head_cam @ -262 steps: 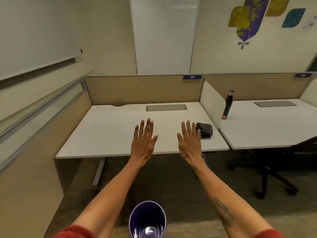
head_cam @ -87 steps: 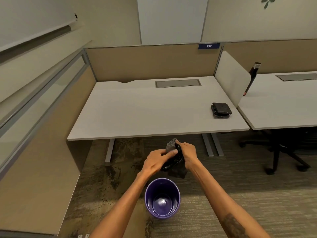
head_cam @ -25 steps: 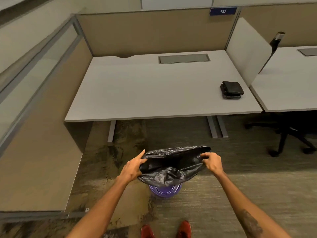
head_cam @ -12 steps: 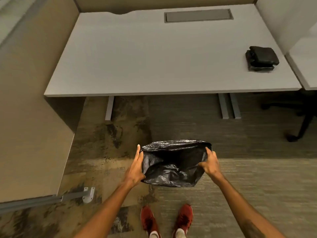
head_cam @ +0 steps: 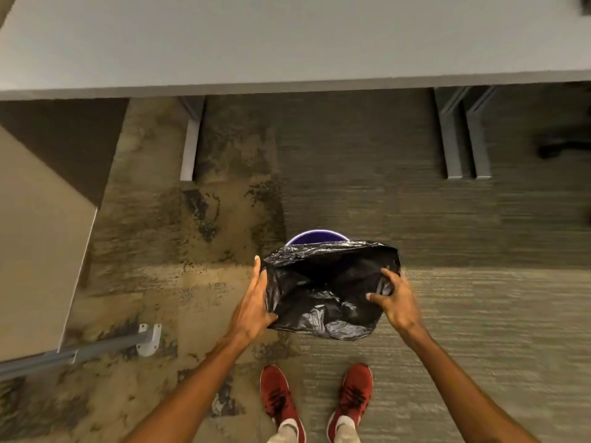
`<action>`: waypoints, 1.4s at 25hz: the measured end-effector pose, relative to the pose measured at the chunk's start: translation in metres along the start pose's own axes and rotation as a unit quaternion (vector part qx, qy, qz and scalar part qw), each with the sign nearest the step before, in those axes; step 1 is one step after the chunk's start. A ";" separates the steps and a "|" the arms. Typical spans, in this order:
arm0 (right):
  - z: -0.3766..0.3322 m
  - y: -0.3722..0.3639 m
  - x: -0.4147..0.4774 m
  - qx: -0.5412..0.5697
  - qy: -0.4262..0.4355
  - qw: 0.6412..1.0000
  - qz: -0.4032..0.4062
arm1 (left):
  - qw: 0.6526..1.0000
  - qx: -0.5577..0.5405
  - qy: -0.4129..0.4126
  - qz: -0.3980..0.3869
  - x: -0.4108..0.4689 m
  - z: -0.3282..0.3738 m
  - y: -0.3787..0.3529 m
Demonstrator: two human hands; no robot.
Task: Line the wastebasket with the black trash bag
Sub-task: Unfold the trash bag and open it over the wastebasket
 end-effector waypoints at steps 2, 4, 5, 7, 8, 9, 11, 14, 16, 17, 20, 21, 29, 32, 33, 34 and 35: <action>0.011 -0.013 0.012 -0.027 0.013 1.000 -0.006 | 1.000 -0.006 0.003 -0.002 0.015 -0.016 -0.012; 0.026 -0.018 0.020 -0.019 0.013 1.000 0.003 | 0.999 0.013 -0.006 0.034 0.025 -0.027 -0.012; 0.033 -0.021 0.022 -0.020 0.016 1.000 0.005 | 0.998 0.027 -0.016 0.055 0.028 -0.031 -0.012; 0.051 -0.031 0.027 -0.052 0.026 0.998 -0.007 | 0.997 0.057 -0.032 0.046 0.033 -0.044 -0.025; 0.061 -0.037 0.029 -0.066 0.030 0.997 -0.020 | 0.997 0.069 -0.033 0.024 0.036 -0.053 -0.035; 0.071 -0.045 0.031 -0.076 0.030 0.996 -0.034 | 0.996 0.082 -0.028 0.003 0.038 -0.063 -0.045; 0.091 -0.060 0.038 -0.086 0.024 0.995 -0.052 | 0.994 0.106 -0.002 -0.013 0.043 -0.084 -0.062; 0.112 -0.080 0.046 -0.079 0.008 0.995 -0.051 | 0.990 0.136 0.010 0.035 0.049 -0.099 -0.077; 0.116 -0.086 0.054 -0.035 0.016 0.999 -0.022 | 0.991 0.107 0.007 0.075 0.056 -0.105 -0.082; 0.114 -0.086 0.059 0.010 0.022 1.000 -0.007 | 0.993 0.077 0.009 0.087 0.061 -0.107 -0.081; 0.104 -0.071 0.075 0.113 0.021 0.993 0.036 | 0.994 -0.029 0.014 0.107 0.080 -0.106 -0.071; 0.102 -0.065 0.079 0.127 0.020 0.990 0.053 | 0.992 -0.064 0.020 0.111 0.088 -0.106 -0.067; 0.130 -0.070 0.070 0.209 -0.038 0.975 0.065 | 0.967 -0.146 0.059 0.198 0.075 -0.127 -0.061; 0.147 -0.101 0.061 0.190 -0.066 0.980 0.003 | 0.954 -0.199 0.134 0.180 0.060 -0.156 -0.097; 0.151 -0.106 0.059 0.180 -0.065 0.982 0.001 | 0.953 -0.204 0.141 0.174 0.058 -0.161 -0.105; 0.155 -0.110 0.058 0.167 -0.061 0.984 0.003 | 0.957 -0.192 0.145 0.164 0.057 -0.166 -0.110; 0.159 -0.113 0.057 0.155 -0.058 0.986 0.005 | 0.964 -0.161 0.148 0.152 0.056 -0.171 -0.113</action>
Point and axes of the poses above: each hand's wrist, its own x-axis towards the middle knuckle, its own y-axis out of the back of the hand, z = x × y, the point moved 10 cm from there along x, towards the middle knuckle, and after that the axes turned 3 degrees about -y, right-handed, at the moved point
